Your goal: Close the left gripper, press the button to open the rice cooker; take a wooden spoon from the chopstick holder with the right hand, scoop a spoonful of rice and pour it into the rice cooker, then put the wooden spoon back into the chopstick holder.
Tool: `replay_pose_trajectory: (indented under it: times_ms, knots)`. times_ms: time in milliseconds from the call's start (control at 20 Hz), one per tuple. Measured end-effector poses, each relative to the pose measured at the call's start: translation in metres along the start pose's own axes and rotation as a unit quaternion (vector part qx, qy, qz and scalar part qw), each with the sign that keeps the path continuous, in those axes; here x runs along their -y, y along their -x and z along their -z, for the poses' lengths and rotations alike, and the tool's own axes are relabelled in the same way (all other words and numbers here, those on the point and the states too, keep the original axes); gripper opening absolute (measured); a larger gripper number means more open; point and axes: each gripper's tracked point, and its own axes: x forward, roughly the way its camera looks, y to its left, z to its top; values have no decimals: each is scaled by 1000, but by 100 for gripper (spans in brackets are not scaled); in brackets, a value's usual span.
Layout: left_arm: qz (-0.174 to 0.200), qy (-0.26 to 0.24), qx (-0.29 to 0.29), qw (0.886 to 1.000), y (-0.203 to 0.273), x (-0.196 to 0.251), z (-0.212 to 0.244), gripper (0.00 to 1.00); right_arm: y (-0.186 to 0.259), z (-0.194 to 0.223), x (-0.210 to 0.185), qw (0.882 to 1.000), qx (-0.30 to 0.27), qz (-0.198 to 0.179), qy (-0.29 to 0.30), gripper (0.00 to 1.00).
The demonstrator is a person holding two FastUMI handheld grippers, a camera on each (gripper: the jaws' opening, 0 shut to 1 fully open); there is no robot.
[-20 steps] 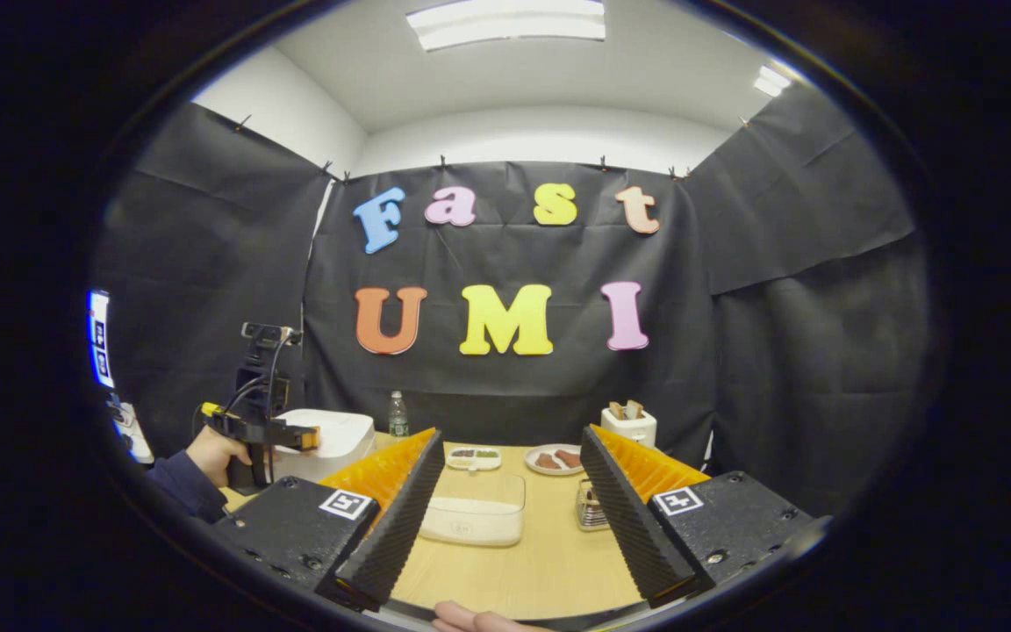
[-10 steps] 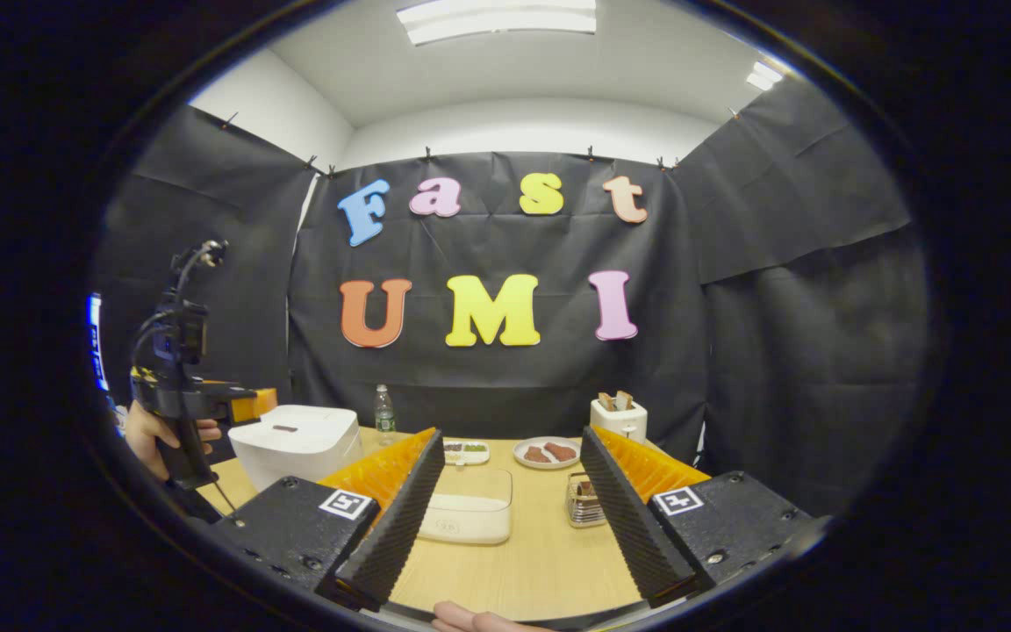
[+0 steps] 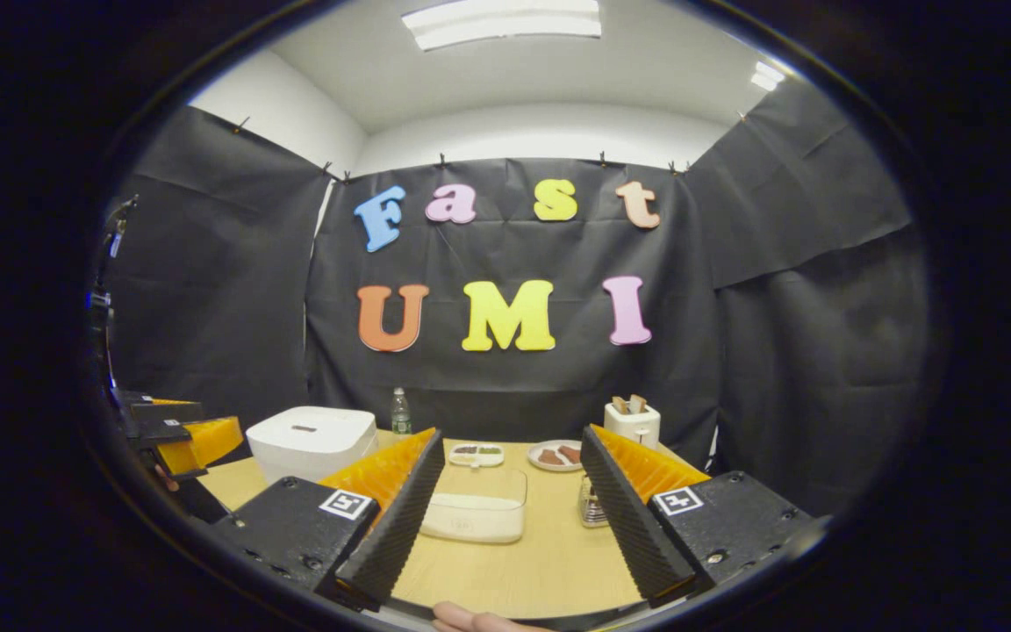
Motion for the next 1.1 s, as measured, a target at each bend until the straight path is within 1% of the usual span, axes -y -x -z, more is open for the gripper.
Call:
replay_pose_trajectory:
  times_ms: [50, 100, 150, 250, 400, 450, 600, 700, 750, 800, 900, 950, 1050, 1100]
  knots:
    - [0, 0, 2, 1000, 2, -2, -1, 95, 0, 0, -1, 1000, 1, -1, 0, 100]
    - [5, 2, 3, 1000, 2, 1, -2, 95, 1, 0, 1, 1000, 1, 1, 0, 96]
    - [10, 3, 1, 1000, 3, 5, -2, 95, 1, 0, 4, 1000, 1, 4, 1, 100]
    - [10, 2, 5, 1000, 4, 2, -4, 95, 3, -4, 8, 1000, 4, 10, 0, 100]
    - [2, -1, 2, 1000, -2, -3, -4, 95, 5, -9, 15, 1000, 10, 18, -4, 100]
    - [2, -2, 1, 1000, -2, -3, -5, 95, 13, -10, 5, 1000, 9, 20, -4, 100]
    - [-2, -3, 7, 1000, 0, -1, -11, 95, 12, -8, 16, 1000, 2, 28, -8, 100]
    - [6, -9, 18, 1000, 3, 5, -16, 95, 14, -7, 21, 999, -5, 30, -11, 100]
    - [14, -13, 21, 1000, 4, 11, -16, 95, 15, -12, 20, 1000, -1, 27, -10, 100]
    - [17, -17, 23, 999, 5, 14, -16, 95, 18, -15, 21, 1000, 4, 28, -8, 96]
    - [13, -18, 25, 999, 6, 13, -14, 94, 22, -20, 25, 999, 16, 33, -2, 96]
    - [12, -17, 27, 999, 7, 14, -14, 94, 23, -23, 24, 999, 24, 32, -3, 100]
    - [20, -18, 35, 999, 12, 20, -16, 94, 24, -27, 25, 999, 37, 34, -18, 100]
    - [22, -19, 37, 999, 13, 23, -17, 94, 24, -26, 24, 999, 36, 32, -24, 96]
